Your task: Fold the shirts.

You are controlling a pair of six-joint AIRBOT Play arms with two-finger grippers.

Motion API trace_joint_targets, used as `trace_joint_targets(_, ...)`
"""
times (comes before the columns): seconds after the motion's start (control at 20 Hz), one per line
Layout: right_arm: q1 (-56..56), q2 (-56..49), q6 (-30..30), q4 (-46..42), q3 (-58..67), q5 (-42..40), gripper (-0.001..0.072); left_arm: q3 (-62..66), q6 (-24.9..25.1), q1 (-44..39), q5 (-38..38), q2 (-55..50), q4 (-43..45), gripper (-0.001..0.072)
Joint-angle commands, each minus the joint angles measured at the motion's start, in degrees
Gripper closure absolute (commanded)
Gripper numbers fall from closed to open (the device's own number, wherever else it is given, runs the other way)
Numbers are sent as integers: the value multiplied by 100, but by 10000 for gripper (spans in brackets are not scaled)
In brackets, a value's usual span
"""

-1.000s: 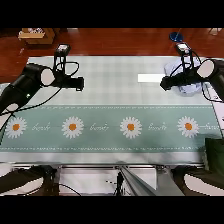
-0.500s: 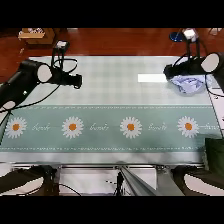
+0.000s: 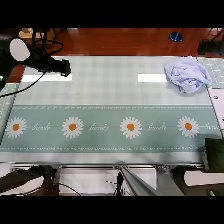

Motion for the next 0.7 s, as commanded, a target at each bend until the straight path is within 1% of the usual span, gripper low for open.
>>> trace_joint_targets(0.0,-476,-737,57,577,142,455,101,96,105,17,-442,35,-428,-13)
trace_joint_targets(0.1,-581,-1097,59,846,142,560,101,96,173,17,-487,35,-595,-13)
trace_joint_targets(0.25,-608,-1530,59,1158,142,505,101,96,232,17,-485,33,-776,-13)
trace_joint_targets(0.55,-590,-2044,63,1545,142,391,107,96,273,17,-485,35,-1237,-12)
trace_joint_targets(0.6,-590,-2090,66,1615,142,354,130,96,273,17,-483,33,-1311,-13)
trace_joint_targets(0.65,-590,-2114,63,1661,142,350,272,96,275,17,-481,33,-1375,-12)
